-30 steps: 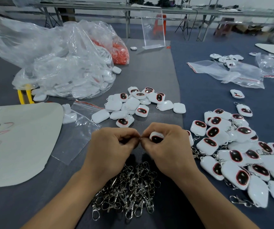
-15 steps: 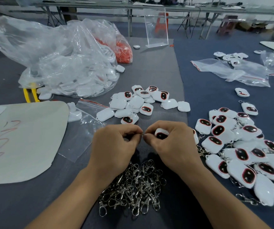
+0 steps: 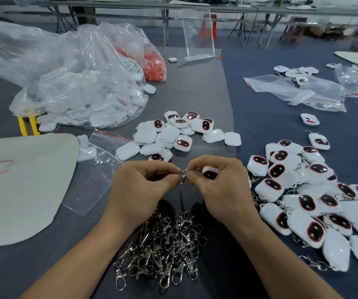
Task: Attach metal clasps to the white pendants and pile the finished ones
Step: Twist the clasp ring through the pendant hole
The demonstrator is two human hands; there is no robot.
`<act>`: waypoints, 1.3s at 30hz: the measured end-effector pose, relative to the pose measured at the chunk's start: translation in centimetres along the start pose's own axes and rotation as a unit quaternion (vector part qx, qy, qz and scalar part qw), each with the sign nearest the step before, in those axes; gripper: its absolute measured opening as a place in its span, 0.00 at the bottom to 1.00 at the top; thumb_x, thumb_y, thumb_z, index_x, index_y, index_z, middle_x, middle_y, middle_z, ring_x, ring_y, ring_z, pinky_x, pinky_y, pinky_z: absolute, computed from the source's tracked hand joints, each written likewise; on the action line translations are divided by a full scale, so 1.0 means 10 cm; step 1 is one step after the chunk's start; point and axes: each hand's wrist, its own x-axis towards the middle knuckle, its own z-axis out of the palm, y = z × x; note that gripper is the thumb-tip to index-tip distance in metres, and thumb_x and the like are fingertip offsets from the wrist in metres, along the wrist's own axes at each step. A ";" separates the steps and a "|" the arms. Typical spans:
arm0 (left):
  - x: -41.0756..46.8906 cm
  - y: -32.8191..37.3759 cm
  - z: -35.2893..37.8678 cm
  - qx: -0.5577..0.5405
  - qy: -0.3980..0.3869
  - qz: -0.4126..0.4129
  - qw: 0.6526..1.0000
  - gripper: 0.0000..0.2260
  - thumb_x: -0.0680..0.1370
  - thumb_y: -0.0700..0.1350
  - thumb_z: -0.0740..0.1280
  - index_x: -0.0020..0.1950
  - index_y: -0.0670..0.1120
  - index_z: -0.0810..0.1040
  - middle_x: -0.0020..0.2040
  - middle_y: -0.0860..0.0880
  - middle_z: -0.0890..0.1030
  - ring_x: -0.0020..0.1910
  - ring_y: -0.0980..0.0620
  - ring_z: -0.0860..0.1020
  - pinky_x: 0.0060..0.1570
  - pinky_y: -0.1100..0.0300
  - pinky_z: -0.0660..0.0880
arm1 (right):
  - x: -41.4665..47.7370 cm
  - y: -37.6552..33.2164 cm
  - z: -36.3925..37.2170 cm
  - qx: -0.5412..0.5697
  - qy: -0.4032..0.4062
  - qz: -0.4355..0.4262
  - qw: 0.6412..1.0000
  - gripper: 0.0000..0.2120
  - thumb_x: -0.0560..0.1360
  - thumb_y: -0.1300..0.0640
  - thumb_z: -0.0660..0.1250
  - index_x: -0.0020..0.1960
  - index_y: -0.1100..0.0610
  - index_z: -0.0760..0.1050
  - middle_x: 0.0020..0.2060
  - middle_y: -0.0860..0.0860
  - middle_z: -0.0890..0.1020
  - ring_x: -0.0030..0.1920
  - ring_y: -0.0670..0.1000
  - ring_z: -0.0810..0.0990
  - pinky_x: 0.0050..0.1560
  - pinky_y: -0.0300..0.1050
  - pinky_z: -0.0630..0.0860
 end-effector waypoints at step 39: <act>-0.04 0.12 -0.02 0.165 0.045 0.048 0.984 0.02 0.65 0.46 0.70 0.34 0.50 0.82 0.28 0.53 0.79 0.27 0.58 0.74 0.28 0.63 0.71 | 0.02 0.03 0.00 0.019 -0.018 0.042 0.999 0.07 0.73 0.44 0.72 0.41 0.47 0.82 0.31 0.46 0.83 0.33 0.46 0.82 0.40 0.50 0.81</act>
